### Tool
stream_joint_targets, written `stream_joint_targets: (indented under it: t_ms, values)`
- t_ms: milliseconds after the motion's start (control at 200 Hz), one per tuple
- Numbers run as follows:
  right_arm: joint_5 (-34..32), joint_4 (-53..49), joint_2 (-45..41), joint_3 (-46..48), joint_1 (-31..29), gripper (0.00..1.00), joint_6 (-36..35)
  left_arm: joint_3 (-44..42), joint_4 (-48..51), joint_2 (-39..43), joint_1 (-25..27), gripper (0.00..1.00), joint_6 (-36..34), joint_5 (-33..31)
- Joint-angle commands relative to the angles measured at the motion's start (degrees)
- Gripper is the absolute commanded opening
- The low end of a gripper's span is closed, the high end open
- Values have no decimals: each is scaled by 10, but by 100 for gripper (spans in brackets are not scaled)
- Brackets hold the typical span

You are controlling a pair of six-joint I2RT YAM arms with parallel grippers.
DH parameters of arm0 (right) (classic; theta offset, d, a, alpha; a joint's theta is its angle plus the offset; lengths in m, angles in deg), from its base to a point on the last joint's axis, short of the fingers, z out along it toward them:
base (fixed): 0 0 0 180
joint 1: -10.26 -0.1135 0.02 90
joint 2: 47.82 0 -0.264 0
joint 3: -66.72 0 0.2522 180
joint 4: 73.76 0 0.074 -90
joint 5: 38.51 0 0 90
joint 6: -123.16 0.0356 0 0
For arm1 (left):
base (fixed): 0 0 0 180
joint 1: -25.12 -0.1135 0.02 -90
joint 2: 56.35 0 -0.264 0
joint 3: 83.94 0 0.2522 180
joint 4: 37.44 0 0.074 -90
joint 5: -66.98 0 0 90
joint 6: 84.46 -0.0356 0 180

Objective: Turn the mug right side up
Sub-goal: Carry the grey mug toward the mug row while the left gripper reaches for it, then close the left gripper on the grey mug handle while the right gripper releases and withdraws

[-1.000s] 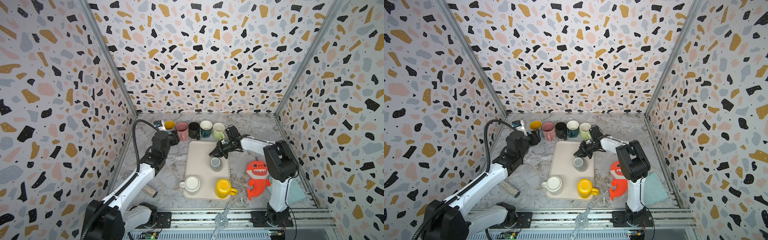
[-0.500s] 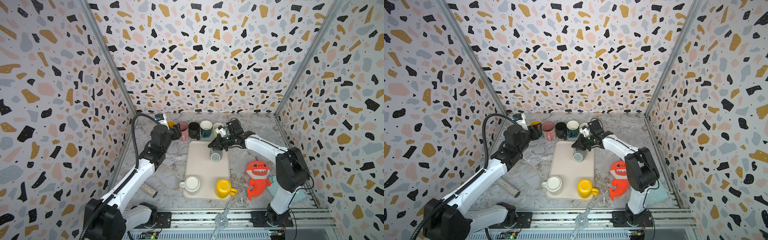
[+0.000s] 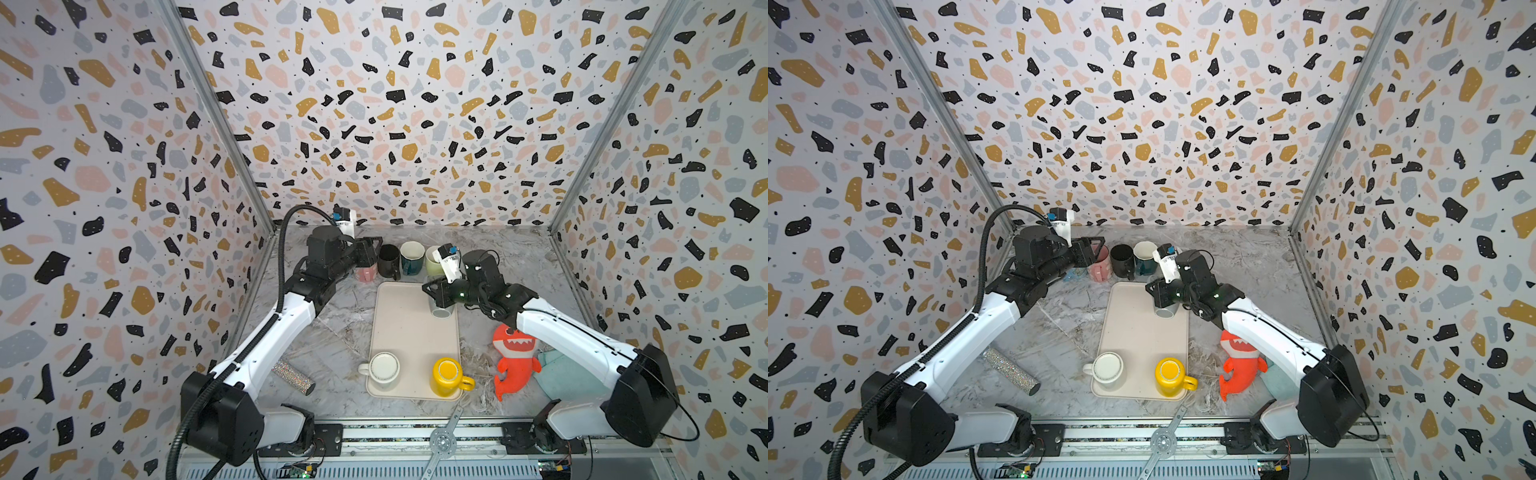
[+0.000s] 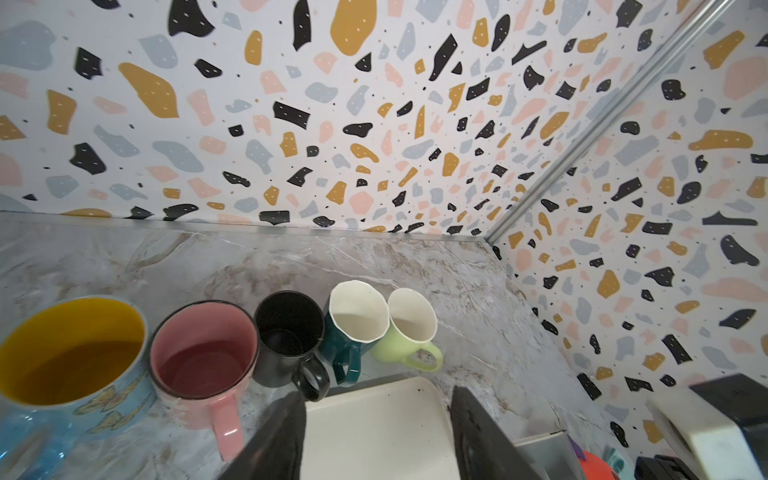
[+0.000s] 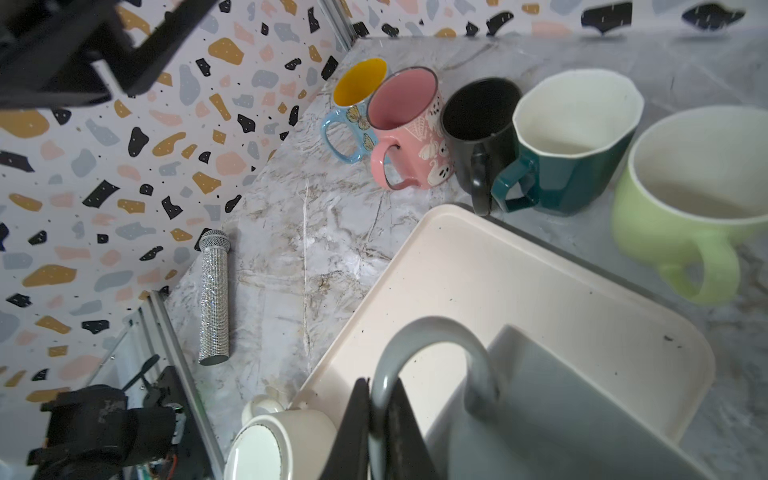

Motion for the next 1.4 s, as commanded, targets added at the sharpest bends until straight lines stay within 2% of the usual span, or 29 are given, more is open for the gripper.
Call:
stream_joint_targets:
  t_ms: [0,215,471,671,1066,1211,1397]
  values:
    - [-112,85,-54,18,-45,0,-129,36,30,-13,0,56,-34,100]
    - [-235,158,-84,69,-108,0,-252,91,146,-40,22,56,-130,167]
    - [-293,213,-89,84,-127,0,-328,99,188,-37,57,57,-184,247]
    - [-311,235,-84,82,-140,0,-364,100,202,-45,71,58,-197,287]
    - [-329,248,-63,71,-166,0,-391,105,194,-69,81,58,-186,306]
    - [-330,250,-60,69,-168,0,-392,106,193,-76,82,52,-182,306]
    - [-335,253,-62,71,-168,0,-393,102,196,-80,82,31,-181,307]
